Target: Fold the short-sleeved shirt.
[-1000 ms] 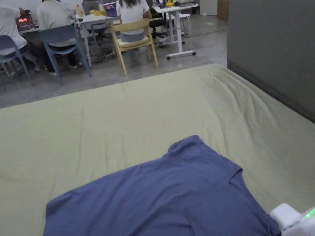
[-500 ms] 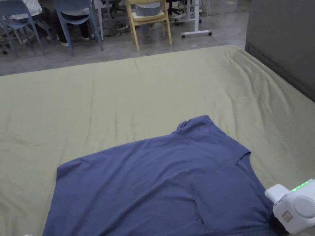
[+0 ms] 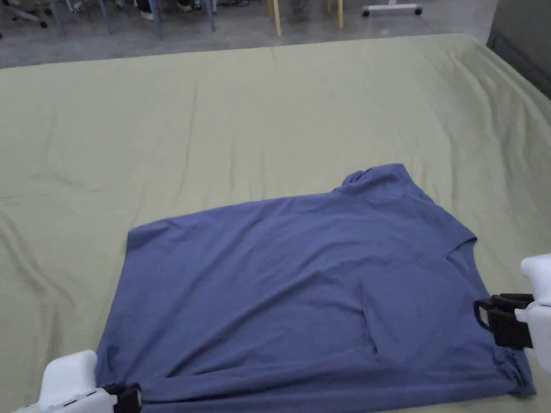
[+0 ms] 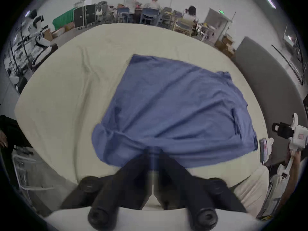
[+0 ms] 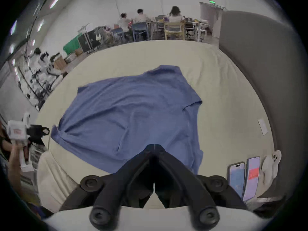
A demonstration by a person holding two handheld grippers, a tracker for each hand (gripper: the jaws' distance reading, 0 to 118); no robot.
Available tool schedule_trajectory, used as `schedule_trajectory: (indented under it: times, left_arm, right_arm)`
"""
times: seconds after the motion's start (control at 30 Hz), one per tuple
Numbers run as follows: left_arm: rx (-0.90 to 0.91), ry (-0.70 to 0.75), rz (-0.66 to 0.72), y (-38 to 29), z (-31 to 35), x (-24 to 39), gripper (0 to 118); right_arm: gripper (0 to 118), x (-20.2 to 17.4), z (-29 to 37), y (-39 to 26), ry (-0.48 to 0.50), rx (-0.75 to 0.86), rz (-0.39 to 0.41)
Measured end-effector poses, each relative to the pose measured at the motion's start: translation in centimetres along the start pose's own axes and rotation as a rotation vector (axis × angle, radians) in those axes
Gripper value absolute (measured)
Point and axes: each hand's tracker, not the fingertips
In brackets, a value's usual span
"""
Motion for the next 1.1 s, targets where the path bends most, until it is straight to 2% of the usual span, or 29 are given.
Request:
schedule_trajectory:
  times: [0.07, 0.13, 0.17, 0.23, 0.27, 0.3, 0.33, 0.37, 0.4, 0.47, 0.57, 0.6, 0.63, 0.67, 0.7, 0.73, 0.77, 0.8, 0.83, 0.87, 0.93, 0.97, 1.03, 1.1]
  left_arm:
    - [-0.057, -0.095, 0.055, -1.2, -0.9, -0.6, 0]
    - [-0.064, -0.114, 0.095, -1.8, -1.2, -1.2, 0]
    - [-0.038, 0.010, 0.051, -1.7, -0.8, -1.6, 0]
    - [-0.018, 0.098, 0.086, -1.5, -1.2, -3.3, 0]
    - [-0.003, 0.127, 0.119, -1.2, -1.2, -4.3, 14]
    - [0.006, 0.130, 0.163, -0.6, -1.5, -5.1, 82]
    - [-0.035, 0.158, 0.170, -0.3, -2.3, -5.8, 118]
    - [-0.123, 0.128, 0.170, -1.0, -2.9, -6.3, 118]
    - [-0.037, 0.139, 0.193, 0.0, -3.6, -7.1, 118]
    - [-0.070, 0.141, 0.204, -0.3, -5.8, -7.5, 118]
    - [-0.117, 0.213, 0.098, 1.2, -8.0, -6.9, 114]
    - [-0.141, 0.214, 0.081, 1.2, -8.9, -6.7, 82]
    - [-0.133, 0.199, 0.092, 1.2, -9.3, -6.5, 31]
    - [-0.120, 0.187, 0.116, 1.4, -9.1, -6.4, 19]
    - [-0.090, 0.288, 0.133, 1.5, -8.3, -6.0, 15]
    - [-0.081, 0.207, 0.135, 1.3, -8.0, -6.1, 8]
    - [-0.058, 0.170, 0.135, 1.0, -7.7, -6.3, 8]
    - [-0.029, 0.082, 0.191, 1.1, -6.9, -6.8, 8]
    - [-0.020, 0.054, 0.244, 1.2, -6.3, -7.0, 8]
    - [-0.038, 0.058, 0.244, 1.1, -6.3, -7.2, 8]
    - [-0.033, 0.075, 0.206, 0.7, -6.4, -7.2, 8]
    - [-0.056, 0.059, 0.219, 0.9, -5.3, -6.4, 8]
    - [-0.058, 0.041, 0.251, 0.7, -5.3, -6.7, 8]
    - [-0.057, 0.030, 0.277, 1.1, -4.9, -6.5, 8]
  right_arm:
    - [2, -1.2, -0.7, -1.1, 0.086, -0.037, 0.008]
    - [2, -0.9, -2.1, -2.0, 0.135, -0.078, -0.039]
    - [2, -0.5, -2.5, -2.3, 0.114, -0.083, -0.041]
    - [2, 0.7, -3.0, -3.0, 0.074, -0.107, -0.057]
    - [2, 1.4, -3.2, -3.3, 0.061, -0.113, -0.068]
    - [2, 2.2, -3.3, -3.4, 0.059, -0.119, -0.084]
    - [2, 3.0, -3.4, -3.5, 0.058, -0.126, -0.102]
    - [2, 3.8, -3.4, -3.6, 0.055, -0.129, -0.120]
    - [2, 2.8, -2.8, -3.7, 0.027, -0.123, -0.113]
    - [2, 3.0, -2.8, -3.9, 0.015, -0.124, -0.128]
    - [2, 3.9, -3.2, -4.2, 0.007, -0.130, -0.162]
    - [2, 4.2, -3.6, -4.3, 0.006, -0.137, -0.177]
    - [2, 4.4, -4.0, -4.4, -0.002, -0.146, -0.186]
    - [2, 4.9, -4.4, -4.4, -0.009, -0.156, -0.187]
    - [2, 5.2, -4.6, -4.5, -0.030, -0.171, -0.184]
    - [2, 5.5, -4.7, -4.4, -0.060, -0.182, -0.181]
    - [3, 5.9, -4.7, -4.3, -0.065, -0.179, -0.184]
    - [29, 6.9, -4.7, -4.4, -0.056, -0.169, -0.200]
    - [82, 7.6, -4.7, -4.4, -0.026, -0.158, -0.245]
    - [118, 8.2, -5.0, -4.3, -0.019, -0.164, -0.290]
    - [113, 8.8, -6.1, -4.5, -0.005, -0.227, -0.321]
    - [113, 8.9, -5.2, -4.0, -0.006, -0.177, -0.300]
    - [114, 8.5, -5.9, -3.8, -0.054, -0.261, -0.291]
    - [116, 8.9, -7.6, -5.1, -0.048, -0.294, -0.291]
